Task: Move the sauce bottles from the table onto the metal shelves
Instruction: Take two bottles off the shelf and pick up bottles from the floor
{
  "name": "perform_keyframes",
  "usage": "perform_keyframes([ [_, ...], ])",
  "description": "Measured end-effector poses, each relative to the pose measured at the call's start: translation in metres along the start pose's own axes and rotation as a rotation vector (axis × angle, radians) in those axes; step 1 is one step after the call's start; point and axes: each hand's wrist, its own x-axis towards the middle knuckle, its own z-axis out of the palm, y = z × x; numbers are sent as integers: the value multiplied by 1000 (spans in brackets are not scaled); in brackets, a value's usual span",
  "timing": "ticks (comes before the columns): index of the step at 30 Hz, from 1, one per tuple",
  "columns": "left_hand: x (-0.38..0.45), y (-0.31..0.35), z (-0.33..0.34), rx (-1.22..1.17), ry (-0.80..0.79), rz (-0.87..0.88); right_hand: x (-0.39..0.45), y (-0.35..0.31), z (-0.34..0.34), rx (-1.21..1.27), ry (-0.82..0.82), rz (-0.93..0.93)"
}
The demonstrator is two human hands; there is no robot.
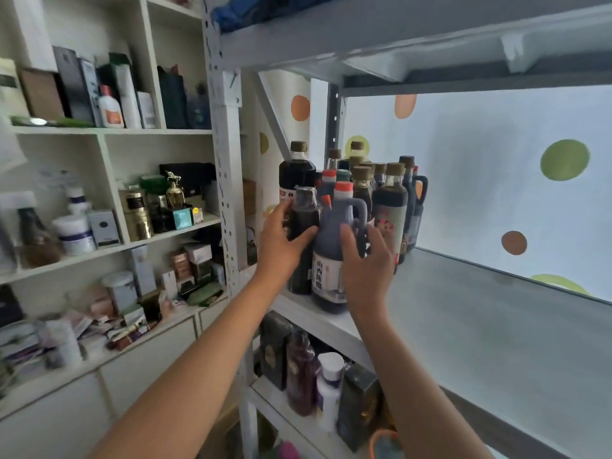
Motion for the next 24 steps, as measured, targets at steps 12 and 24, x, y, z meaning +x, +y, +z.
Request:
perform_keyframes([
  [12, -32, -49, 3, 195, -187, 56, -26, 14, -14, -400, -160, -54],
  [24, -38, -47, -11, 119, -149, -144, -32, 9, -5, -481, -208, -5],
])
